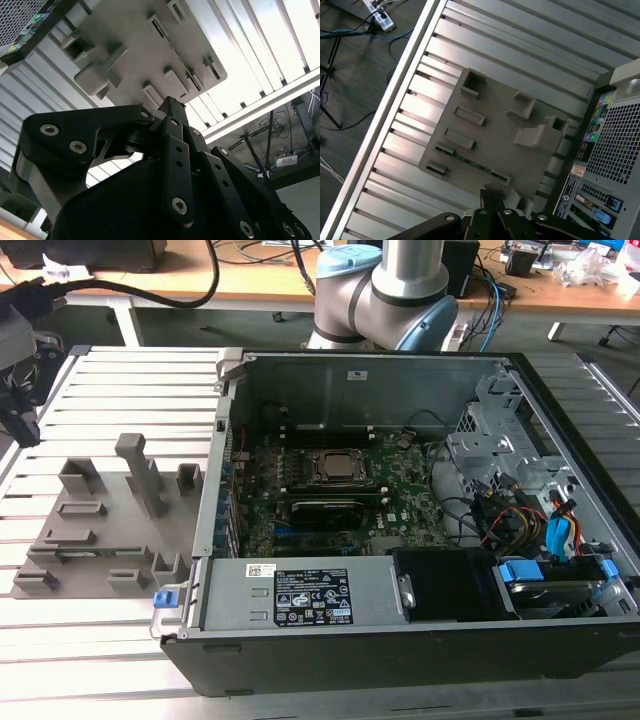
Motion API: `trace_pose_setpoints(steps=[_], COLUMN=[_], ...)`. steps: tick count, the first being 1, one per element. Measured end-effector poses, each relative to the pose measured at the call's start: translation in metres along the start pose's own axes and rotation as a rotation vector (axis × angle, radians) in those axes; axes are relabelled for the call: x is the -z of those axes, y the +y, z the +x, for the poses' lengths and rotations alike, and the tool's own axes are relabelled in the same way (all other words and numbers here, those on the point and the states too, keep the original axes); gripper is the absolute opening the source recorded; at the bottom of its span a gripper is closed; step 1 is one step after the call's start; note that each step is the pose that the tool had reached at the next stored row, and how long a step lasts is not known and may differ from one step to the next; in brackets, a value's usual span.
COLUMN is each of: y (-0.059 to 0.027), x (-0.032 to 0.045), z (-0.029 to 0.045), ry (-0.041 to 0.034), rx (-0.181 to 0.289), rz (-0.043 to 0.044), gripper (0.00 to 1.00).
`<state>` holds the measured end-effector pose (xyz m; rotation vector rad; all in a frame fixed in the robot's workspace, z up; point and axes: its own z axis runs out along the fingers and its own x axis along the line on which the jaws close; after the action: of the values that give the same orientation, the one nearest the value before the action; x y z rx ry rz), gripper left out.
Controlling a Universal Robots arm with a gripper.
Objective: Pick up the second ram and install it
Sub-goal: 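Pick up the second ram and move it above second insertion slot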
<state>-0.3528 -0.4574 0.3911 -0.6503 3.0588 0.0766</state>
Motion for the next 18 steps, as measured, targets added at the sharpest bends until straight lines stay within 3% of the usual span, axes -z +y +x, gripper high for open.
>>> trace_pose_setpoints(steps=[18], y=[0.0], x=[0.0], z=[0.0], ry=[0.0117], rx=[0.258], rz=[-0.006], gripper=[0.11])
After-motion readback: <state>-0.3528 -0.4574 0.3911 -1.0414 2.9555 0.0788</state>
